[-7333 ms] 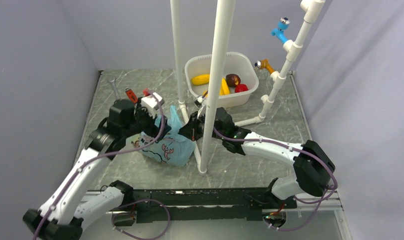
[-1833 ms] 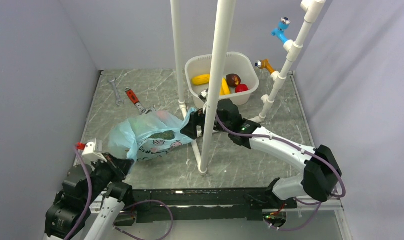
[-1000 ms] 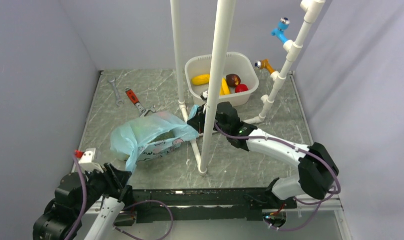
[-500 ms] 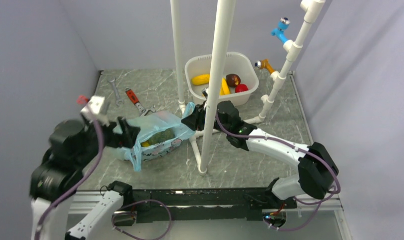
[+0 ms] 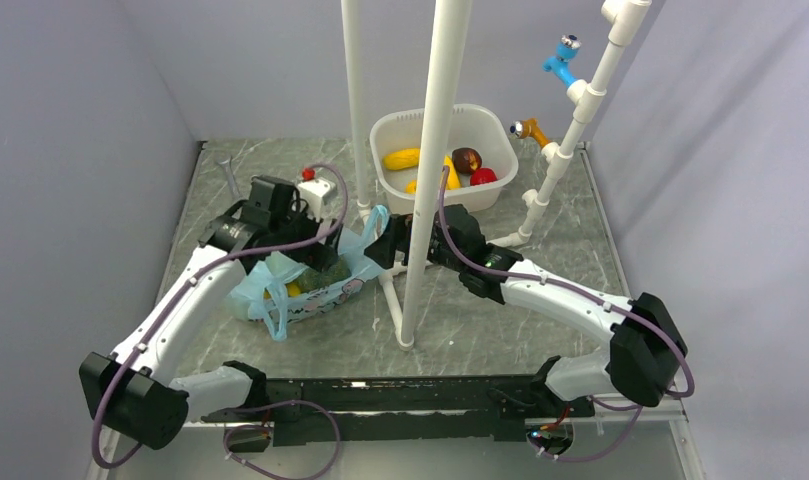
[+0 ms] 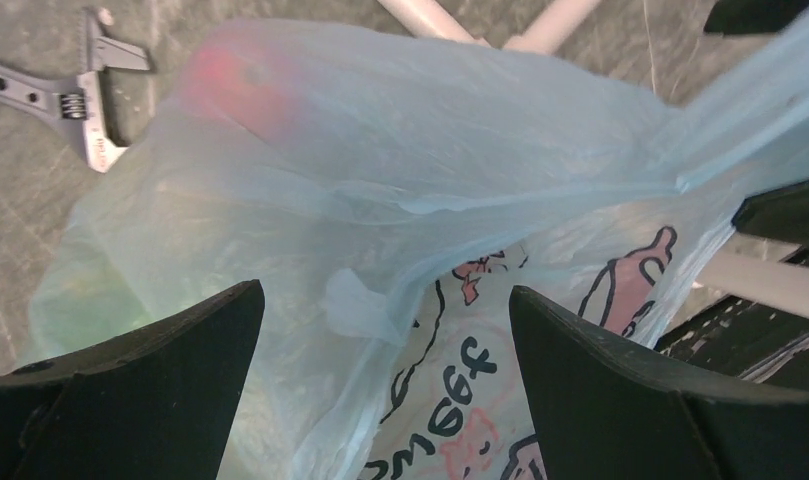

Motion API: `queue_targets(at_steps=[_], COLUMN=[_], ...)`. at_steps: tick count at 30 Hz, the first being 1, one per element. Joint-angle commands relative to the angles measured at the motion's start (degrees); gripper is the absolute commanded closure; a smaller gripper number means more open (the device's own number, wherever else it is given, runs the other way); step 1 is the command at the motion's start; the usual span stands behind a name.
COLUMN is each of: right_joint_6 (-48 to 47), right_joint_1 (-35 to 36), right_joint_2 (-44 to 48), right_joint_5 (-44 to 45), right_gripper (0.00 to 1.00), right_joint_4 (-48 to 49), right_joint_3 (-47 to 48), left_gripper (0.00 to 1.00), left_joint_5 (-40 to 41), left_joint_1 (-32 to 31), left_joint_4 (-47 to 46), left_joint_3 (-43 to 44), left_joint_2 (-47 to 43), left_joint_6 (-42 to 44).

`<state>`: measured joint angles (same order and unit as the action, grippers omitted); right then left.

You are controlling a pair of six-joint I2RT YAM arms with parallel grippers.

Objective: Take the fake fruits out of the plastic bag
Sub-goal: Adjust the plastic bag at the center of the board.

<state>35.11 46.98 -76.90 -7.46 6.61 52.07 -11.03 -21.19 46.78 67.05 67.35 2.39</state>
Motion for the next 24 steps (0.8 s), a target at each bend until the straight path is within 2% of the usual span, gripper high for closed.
queue_targets(at_steps=[1,4,6,10,14,17,19,21,24], right_joint_6=[8.37,13.01,14.86,17.92,20.24,21.75,21.76,21.32,20.43], right_joint_1=[1.47,2.45,3.05,3.94,4.67,5.74,6.24,6.37,6.37], right_joint_2=[2.21,2.03,1.76,-0.22,-1.27,-0.72,-0.85,-1.88,-3.88], right_joint_5=[3.52,3.99,3.87,4.49,4.31,4.68,5.74,6.2,5.81], right_gripper=[0.1,0.09,0.09,0.11,0.17,0.19,0.2,0.2,0.21], right_joint_4=[-5.71,-6.35,-5.51,-4.89,-1.88,1.87,2.47,2.01,2.21], right_joint_3=[1.72,0.68,0.26,1.31,0.15,-2.76,-3.2,-2.65,-1.4], left_gripper=[0.01,0.01,0.01,0.06,0.24,0.46,0.57,0.65,0.72], left_joint_5=[2.69,5.54,6.94,4.82,7.55,7.41,7.1,6.75,5.42], left_joint_1=[-1.92,-1.92,-1.92,-1.98,-2.01,-2.01,-2.01,-2.01,-2.03], left_joint_4=[-8.92,-14.29,-14.6,-15.89,-14.9,-13.69,-13.1,-13.16,-14.5], left_joint_3=[-5.58,-10.23,-11.18,-12.3,-11.56,-10.71,-10.2,-10.14,-10.87], left_joint_2=[-4.15,-5.7,-5.83,-5.59,-3.96,-2.61,-2.24,-2.66,-4.62], left_joint_6=[3.15,3.82,3.27,2.68,2.05,1.77,1.91,1.91,1.89])
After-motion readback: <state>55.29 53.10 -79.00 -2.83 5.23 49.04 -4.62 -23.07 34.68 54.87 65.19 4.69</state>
